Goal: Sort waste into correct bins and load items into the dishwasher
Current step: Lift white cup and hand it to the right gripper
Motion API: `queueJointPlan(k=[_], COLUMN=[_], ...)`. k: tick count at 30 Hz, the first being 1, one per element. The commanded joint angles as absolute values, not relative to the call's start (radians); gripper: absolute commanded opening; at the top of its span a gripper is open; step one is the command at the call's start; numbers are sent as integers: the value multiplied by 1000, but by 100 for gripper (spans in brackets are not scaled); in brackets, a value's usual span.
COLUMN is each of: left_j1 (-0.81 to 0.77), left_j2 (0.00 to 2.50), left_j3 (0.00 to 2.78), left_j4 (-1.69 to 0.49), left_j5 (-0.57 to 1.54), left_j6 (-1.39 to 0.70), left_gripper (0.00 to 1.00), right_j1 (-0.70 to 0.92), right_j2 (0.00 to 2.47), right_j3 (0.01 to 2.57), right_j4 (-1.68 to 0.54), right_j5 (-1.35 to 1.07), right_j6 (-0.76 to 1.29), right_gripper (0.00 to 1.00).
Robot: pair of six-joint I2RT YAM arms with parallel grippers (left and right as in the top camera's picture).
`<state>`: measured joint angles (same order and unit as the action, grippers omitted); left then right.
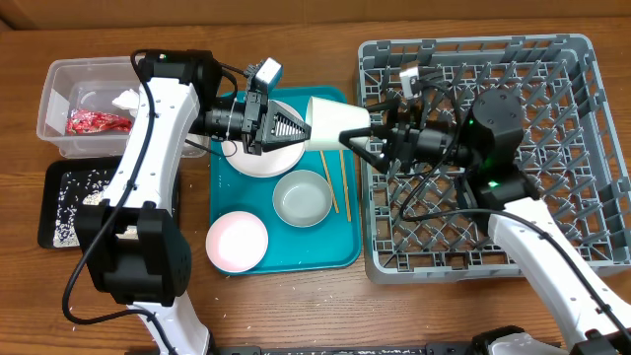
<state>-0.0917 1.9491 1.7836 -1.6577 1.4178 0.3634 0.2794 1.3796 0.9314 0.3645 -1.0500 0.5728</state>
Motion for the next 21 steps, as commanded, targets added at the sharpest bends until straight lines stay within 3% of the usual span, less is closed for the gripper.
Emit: queueJointPlan(k=[1, 5, 9, 16, 21], left_j1=[-105, -112, -112, -112, -106], left_j2=[1948, 1949, 1949, 1948, 1949], left_j3=[1800, 1800, 1800, 1800, 1800], left_j4=[-1660, -1661, -1660, -1660, -1655], left_j5=[1421, 1406, 1402, 1372, 1322], left_j6=[390, 390, 390, 389, 389], left_gripper=[4, 4, 4, 24, 33], right_j1=[299, 300, 300, 296, 253], right_j2=[1391, 1402, 1403, 1403, 1403], right_j3=[950, 950, 950, 950, 950], right_j4=[379, 381, 389, 414, 410], right_j5=[-1060, -1060, -1060, -1060, -1061], right_j6=[577, 577, 577, 577, 582], right_gripper=[87, 83, 64, 50, 49])
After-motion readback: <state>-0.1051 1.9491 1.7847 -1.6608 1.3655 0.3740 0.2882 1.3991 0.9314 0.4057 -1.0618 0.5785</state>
